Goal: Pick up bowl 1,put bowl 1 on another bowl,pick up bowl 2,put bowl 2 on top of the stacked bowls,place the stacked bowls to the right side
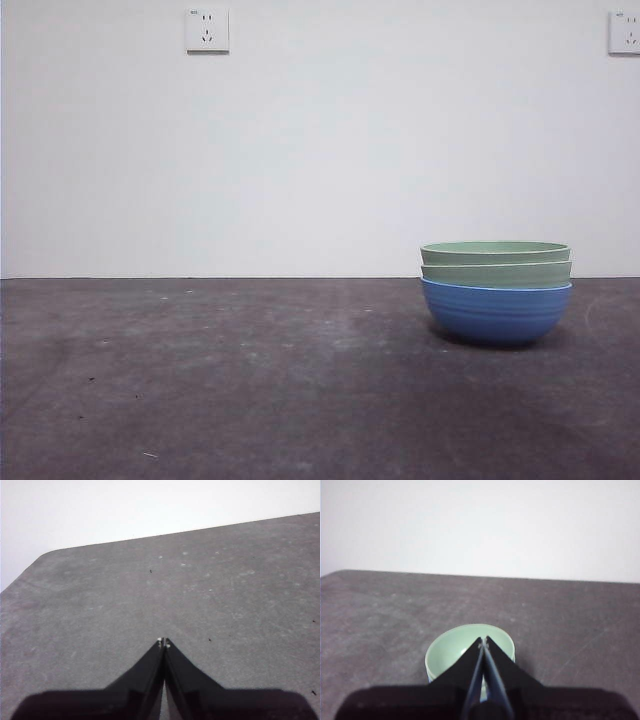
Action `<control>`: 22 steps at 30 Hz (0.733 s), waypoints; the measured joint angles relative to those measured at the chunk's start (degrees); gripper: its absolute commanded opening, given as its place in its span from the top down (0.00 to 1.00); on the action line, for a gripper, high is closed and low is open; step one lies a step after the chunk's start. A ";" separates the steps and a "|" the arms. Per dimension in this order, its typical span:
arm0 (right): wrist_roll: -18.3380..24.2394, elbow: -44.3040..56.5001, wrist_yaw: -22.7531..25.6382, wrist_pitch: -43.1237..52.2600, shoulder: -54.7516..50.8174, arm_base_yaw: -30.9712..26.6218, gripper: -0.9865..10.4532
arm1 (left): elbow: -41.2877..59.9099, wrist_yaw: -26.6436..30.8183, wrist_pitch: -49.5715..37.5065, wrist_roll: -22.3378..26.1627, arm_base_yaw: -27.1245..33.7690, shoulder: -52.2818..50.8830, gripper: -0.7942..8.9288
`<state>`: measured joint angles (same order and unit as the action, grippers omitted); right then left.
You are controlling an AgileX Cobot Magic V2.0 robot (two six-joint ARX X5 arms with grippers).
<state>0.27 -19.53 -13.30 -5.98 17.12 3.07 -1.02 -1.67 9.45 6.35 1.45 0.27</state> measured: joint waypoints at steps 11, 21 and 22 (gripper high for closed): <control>-2.38 16.15 0.02 0.42 -14.10 0.00 0.91 | 0.00 0.00 0.00 0.00 0.00 0.00 0.92; -4.00 18.38 0.09 -3.26 -16.87 0.00 0.91 | 0.00 0.00 0.02 0.00 0.00 0.00 0.92; -4.11 18.38 0.07 -3.26 -16.87 0.00 0.91 | 0.00 0.00 0.02 0.00 0.00 0.00 0.92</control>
<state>-3.84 -1.15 -13.23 -9.23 0.25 3.07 -1.02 -1.67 9.48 6.35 1.45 0.27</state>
